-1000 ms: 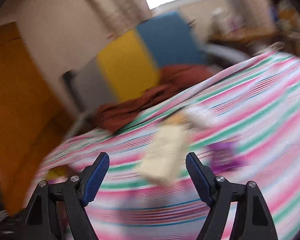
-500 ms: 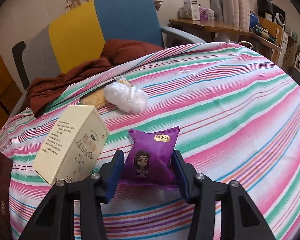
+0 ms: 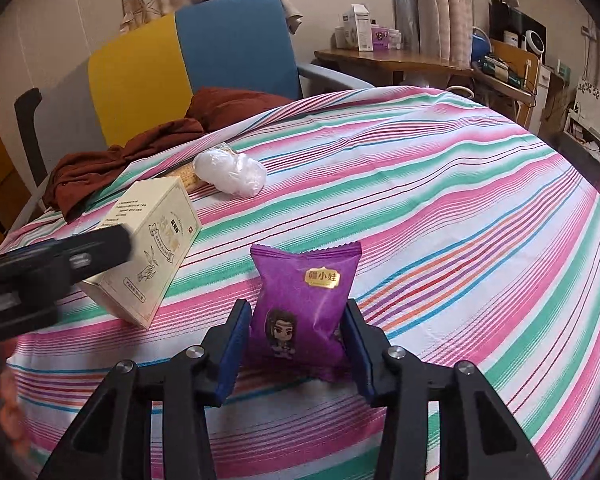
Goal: Organize objects
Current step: 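Grasp the cream printed box with the left tool while the right tool holds the purple packet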
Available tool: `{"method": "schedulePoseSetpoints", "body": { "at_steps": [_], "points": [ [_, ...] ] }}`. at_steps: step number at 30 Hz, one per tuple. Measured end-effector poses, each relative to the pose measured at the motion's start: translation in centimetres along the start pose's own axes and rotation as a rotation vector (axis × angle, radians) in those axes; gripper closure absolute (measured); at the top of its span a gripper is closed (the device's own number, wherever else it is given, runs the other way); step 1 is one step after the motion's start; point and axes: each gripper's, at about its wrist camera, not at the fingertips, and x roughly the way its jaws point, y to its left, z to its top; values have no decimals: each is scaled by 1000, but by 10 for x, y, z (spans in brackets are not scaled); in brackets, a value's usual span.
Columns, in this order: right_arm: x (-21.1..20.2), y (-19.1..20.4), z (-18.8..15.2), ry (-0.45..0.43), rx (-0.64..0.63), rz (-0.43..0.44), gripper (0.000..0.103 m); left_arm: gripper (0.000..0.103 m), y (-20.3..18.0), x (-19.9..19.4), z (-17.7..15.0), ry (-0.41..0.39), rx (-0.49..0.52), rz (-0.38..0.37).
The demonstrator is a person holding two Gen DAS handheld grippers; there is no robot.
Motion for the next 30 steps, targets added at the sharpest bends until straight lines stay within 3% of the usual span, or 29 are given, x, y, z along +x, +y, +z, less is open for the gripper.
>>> {"method": "schedulePoseSetpoints", "body": {
  "at_steps": [1,4,8,14,23,30],
  "points": [
    [0,-1,0,-4,3,2,57,1,0,6,0,-2,7,17],
    [1,-1,0,-11,7,2,57,17,2,21,-3,5,23,18],
    [2,1,-2,-17,2,-4,57,52,6,35,-8,25,22,-3],
    [3,1,-3,-25,2,-8,57,52,7,24,-14,-45,20,19],
    [1,1,-4,-39,2,-23,58,52,13,-21,-34,-205,37,69],
    [-9,0,-8,-59,23,-39,58,52,29,-54,-64,-230,14,57]
  ]
}}
